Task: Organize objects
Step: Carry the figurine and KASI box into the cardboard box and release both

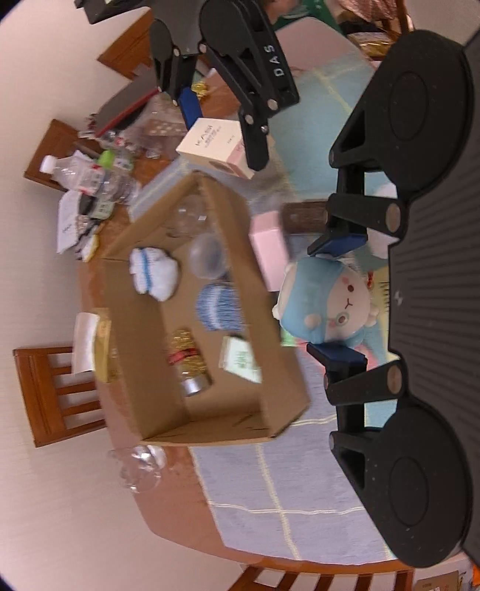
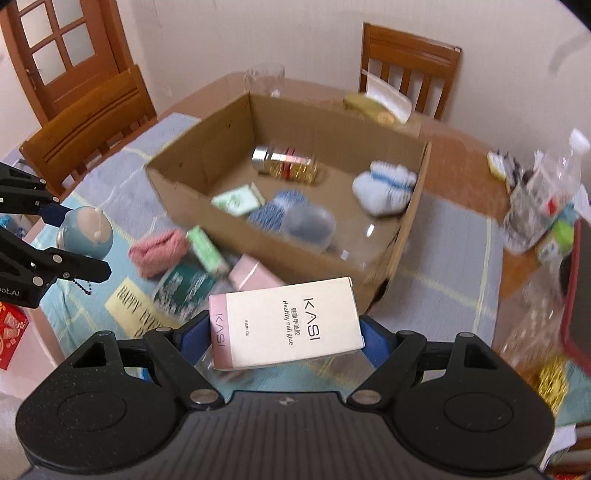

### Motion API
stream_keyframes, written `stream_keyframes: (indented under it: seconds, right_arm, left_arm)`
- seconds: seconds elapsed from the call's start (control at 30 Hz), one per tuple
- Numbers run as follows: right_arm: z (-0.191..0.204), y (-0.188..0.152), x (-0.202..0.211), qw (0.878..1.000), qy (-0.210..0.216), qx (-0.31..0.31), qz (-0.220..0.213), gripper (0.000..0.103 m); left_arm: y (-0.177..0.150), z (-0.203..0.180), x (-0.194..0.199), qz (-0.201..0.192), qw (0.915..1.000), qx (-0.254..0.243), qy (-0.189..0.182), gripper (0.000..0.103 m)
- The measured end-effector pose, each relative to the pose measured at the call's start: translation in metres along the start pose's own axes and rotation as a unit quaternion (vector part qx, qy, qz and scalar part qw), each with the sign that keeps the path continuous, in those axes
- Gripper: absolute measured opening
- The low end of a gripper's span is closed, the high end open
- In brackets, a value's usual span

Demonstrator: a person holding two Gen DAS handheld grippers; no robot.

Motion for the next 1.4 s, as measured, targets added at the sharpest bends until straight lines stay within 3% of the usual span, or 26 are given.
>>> stream_keyframes:
  seconds: [0.43,0.67,0.7,0.83,1.1,1.4]
  right_arm:
    - [-0.018,0.047,0.007,0.999,-0.021,-0.005,-0.034,0.086]
    - [-0.023,0.063,0.001,0.998,-0.035,-0.022,-0.038,0.086]
    - [-0.024,0.065,0.001,0.998,-0.038,-0.023,-0.037,0.086]
    - [-0.028,0.072,-0.002,0.998,-0.045,-0.026,-0.037,0.086]
    - [-0.037,0.084,-0.018,0.998,-0.050,-0.031,-0.027,0.086]
    - [-0.050,0.095,-0.038,0.997,-0.055,-0.042,-0.014,0.086]
  left_arm:
    - [0.068,0.014,-0.027,-0.017,0.9995,-0.026,-0.004,0.049]
    - [0.095,0.030,-0.046,-0.021,0.9996,-0.016,0.000,0.050]
    - [0.098,0.032,-0.048,-0.024,0.9996,-0.014,0.002,0.052]
    - [0.103,0.043,-0.053,-0.031,0.9994,-0.007,0.013,0.088]
    - [0.097,0.055,-0.053,-0.041,0.9990,0.006,0.014,0.098]
    - [0.077,0.067,-0.040,-0.047,0.9983,0.027,0.020,0.098]
Point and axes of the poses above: each gripper's, at about its wrist camera, not at the fingertips, and x roughly against the way its jaws point, z to its left, y to its top, the point moved 2 cm from there along -x, roughly the way its jaws point, and after that the axes turned 12 degrees about x, right-handed, at the moved point
